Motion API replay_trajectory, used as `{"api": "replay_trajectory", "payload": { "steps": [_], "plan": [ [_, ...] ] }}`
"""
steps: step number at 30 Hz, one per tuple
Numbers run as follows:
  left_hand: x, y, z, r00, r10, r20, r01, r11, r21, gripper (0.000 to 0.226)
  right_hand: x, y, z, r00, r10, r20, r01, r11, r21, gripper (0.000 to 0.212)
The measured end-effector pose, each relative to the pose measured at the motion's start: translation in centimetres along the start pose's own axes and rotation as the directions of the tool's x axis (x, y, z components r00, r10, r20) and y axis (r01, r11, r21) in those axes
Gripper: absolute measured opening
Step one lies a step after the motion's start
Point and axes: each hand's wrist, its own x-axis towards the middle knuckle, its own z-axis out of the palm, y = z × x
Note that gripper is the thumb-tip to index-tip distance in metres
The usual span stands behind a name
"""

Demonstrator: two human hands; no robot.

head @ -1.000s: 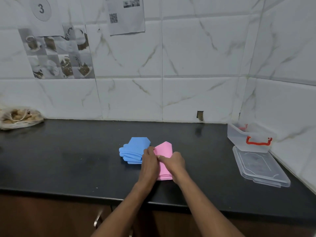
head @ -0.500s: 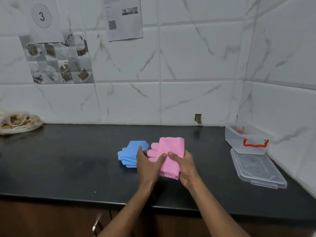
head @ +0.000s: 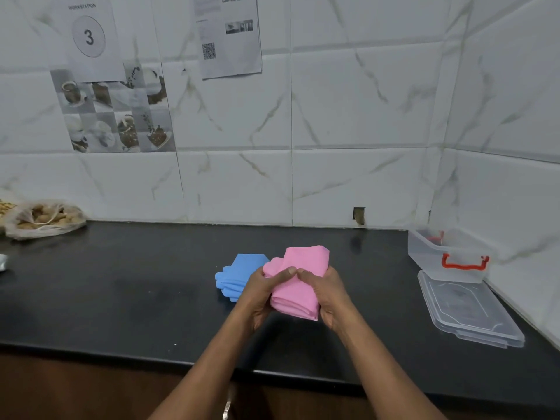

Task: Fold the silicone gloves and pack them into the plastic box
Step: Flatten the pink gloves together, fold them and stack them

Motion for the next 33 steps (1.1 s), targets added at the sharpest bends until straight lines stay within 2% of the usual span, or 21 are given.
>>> {"api": "replay_trajectory", "payload": {
  "steps": [2,5,8,10,11,14,16,18,21,24,26,30,33],
  "plan": [
    [-0.1,-0.1,0.2,0.998,0.05,-0.037,-0.048,0.997,0.057,0.058,0.0,0.5,0.4,1.0,0.014,-0.003,-0.014,0.998,-0.062,0.059],
    [-0.2,-0.9,0.9,0.99,0.07,-0.126,-0.043,0.978,0.203,0.036,-0.3,1.1,0.8,0.998,-0.011,-0.064,-0.004,0.974,-0.225,0.054],
    [-0.1,-2.0,1.6,0.978,0.112,-0.175,-0.063,0.963,0.261,0.039,-0.4,1.5,0.5,0.984,-0.098,-0.152,0.052,0.959,-0.279,0.052],
    [-0.2,-2.2,1.8,0.974,0.098,-0.206,-0.063,0.983,0.17,0.046,-0.6,1.1,0.2,0.977,-0.118,-0.179,0.067,0.961,-0.267,0.053],
    [-0.3,-2.1,1.9,0.979,0.042,-0.2,-0.031,0.998,0.058,0.05,-0.6,0.9,0.0,0.978,-0.112,-0.176,0.068,0.968,-0.243,0.054],
    [-0.7,-1.6,2.0,0.988,-0.148,-0.041,0.13,0.948,-0.29,0.058,-0.5,0.2,-0.3,0.987,-0.112,-0.111,0.089,0.977,-0.195,0.058],
    [-0.9,-1.3,2.1,0.976,-0.212,0.051,0.216,0.913,-0.347,0.058,-0.5,0.0,-0.6,0.989,-0.121,-0.086,0.096,0.964,-0.249,0.06],
    [-1.1,-1.2,2.2,0.971,-0.223,0.086,0.239,0.916,-0.322,0.058,-0.5,0.0,-0.8,0.991,-0.114,-0.074,0.088,0.952,-0.292,0.058],
    [-1.2,-0.5,1.9,0.984,-0.173,0.045,0.179,0.948,-0.265,0.054,-0.4,-0.3,-0.4,0.997,-0.053,-0.063,0.032,0.951,-0.306,0.057],
    [-0.5,0.8,1.0,0.992,-0.123,-0.033,0.115,0.977,-0.18,0.049,-0.4,-1.5,0.8,0.998,0.057,0.019,-0.052,0.979,-0.198,0.06],
    [0.5,1.9,0.2,0.987,-0.137,-0.086,0.124,0.983,-0.138,0.047,-0.4,-2.1,1.4,0.996,0.054,0.07,-0.041,0.983,-0.181,0.068],
    [3.4,5.4,-3.1,0.973,-0.17,-0.156,0.154,0.982,-0.11,0.046,-0.3,-1.8,0.7,0.999,-0.044,0.01,0.044,0.923,-0.383,0.085],
    [5.6,7.7,-6.2,0.945,-0.247,-0.212,0.243,0.969,-0.049,0.037,-0.7,0.1,-1.5,0.995,-0.088,-0.038,0.054,0.84,-0.54,0.078]
  ]
}}
